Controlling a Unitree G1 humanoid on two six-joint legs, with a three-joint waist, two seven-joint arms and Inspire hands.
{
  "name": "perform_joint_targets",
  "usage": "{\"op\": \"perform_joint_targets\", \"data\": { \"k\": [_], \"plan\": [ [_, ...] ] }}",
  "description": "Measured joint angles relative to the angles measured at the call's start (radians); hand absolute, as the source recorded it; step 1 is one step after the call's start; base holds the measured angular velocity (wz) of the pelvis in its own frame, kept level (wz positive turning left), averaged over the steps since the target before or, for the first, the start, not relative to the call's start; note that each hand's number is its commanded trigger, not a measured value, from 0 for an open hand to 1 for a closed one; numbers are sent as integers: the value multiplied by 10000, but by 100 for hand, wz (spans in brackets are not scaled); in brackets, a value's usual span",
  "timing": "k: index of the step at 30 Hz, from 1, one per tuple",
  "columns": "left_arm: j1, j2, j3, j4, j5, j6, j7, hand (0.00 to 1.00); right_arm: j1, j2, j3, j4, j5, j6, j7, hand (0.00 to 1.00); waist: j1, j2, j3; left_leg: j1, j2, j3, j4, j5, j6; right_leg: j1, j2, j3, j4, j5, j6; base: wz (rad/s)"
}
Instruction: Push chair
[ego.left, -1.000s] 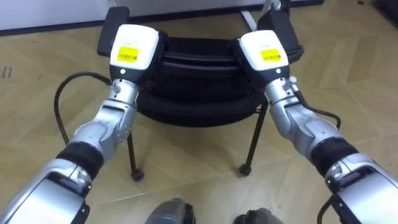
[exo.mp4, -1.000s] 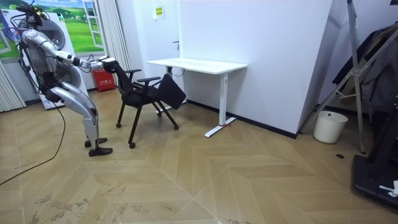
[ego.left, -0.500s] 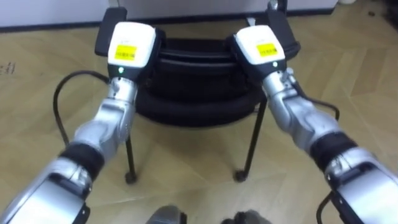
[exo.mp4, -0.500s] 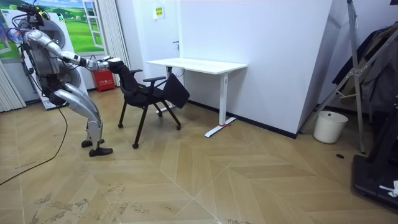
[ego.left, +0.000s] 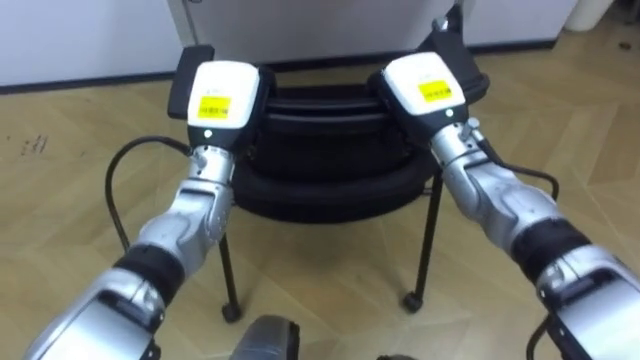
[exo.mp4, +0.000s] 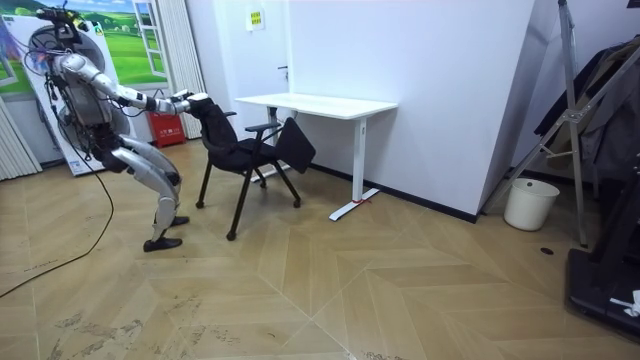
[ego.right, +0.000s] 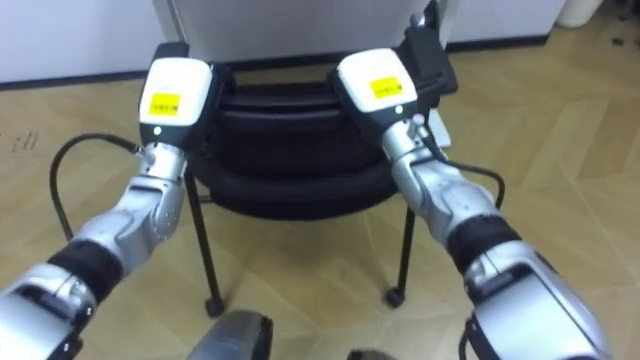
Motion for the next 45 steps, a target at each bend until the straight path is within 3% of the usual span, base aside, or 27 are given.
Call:
{"op": "perform_joint_targets", "data": {
  "k": [1,3,5,8,9,13,17,21,25,30,34,45],
  "plan": [
    [36,-22,0,-9,-13,-1,55,100,3,-19,62,4,-1,-6,-72,100,42,25,-14,145,0,-2,-875,20,-34,4,-20,93,-11,-17,58,-30],
    [20,-18,-45,-19,-59,-3,54,100,1,-44,106,24,13,10,-155,100,44,85,-45,281,-26,162,-1238,117,-134,47,-125,185,-68,-32,152,-21],
    [-74,-26,-61,-17,-60,-28,30,100,2,-27,99,-57,22,63,-218,100,19,64,-32,376,-16,369,-1446,99,-94,49,-116,309,-330,99,410,-6],
    [-130,1,-38,-59,-29,-69,10,100,2,-88,63,-119,7,101,-286,100,4,100,-80,471,-48,520,-1903,232,189,135,-128,400,-948,428,624,-20],
    [-136,31,-39,-111,-28,-75,6,100,12,-136,76,-209,14,127,-293,100,15,97,-83,524,-165,542,-2082,339,325,141,-145,477,-1120,512,694,-22],
    [-130,149,-41,-473,39,-20,-230,100,107,-214,82,-428,89,240,-317,100,-70,21,-114,696,-295,619,-2458,448,558,314,-284,542,-1645,670,943,-9],
    [-131,221,-40,-581,89,19,-367,100,163,-153,37,-421,120,271,-328,100,-135,-150,-121,904,-506,812,-2427,224,819,507,-486,723,-1647,626,1030,-3],
    [-143,318,-39,-574,155,-90,-419,100,254,-112,121,-476,315,426,-329,100,-117,-116,-126,1052,-383,911,-1910,-320,937,774,-502,700,-1586,565,1170,-14],
    [-234,415,-27,-568,160,-197,-475,100,234,55,128,-479,367,615,-426,100,147,-108,-121,1079,-125,1128,-1652,-676,1036,709,-472,568,-1610,582,1207,-25],
    [-362,490,53,-285,161,-461,-340,100,197,154,199,-484,358,764,-540,100,325,-50,-71,1107,8,1061,-1767,-660,931,729,-237,445,-1876,687,1116,-12],
    [-439,652,51,-307,160,-485,-98,100,68,322,225,-546,367,778,-605,100,395,-111,-70,887,-47,624,-1897,-447,625,722,-101,154,-2162,710,934,1],
    [-656,670,52,-323,167,-376,-42,100,-108,332,217,-543,371,878,-769,100,272,-347,-92,759,-332,113,-2346,-141,381,769,-138,-281,-2303,569,693,17]
  ]
}}
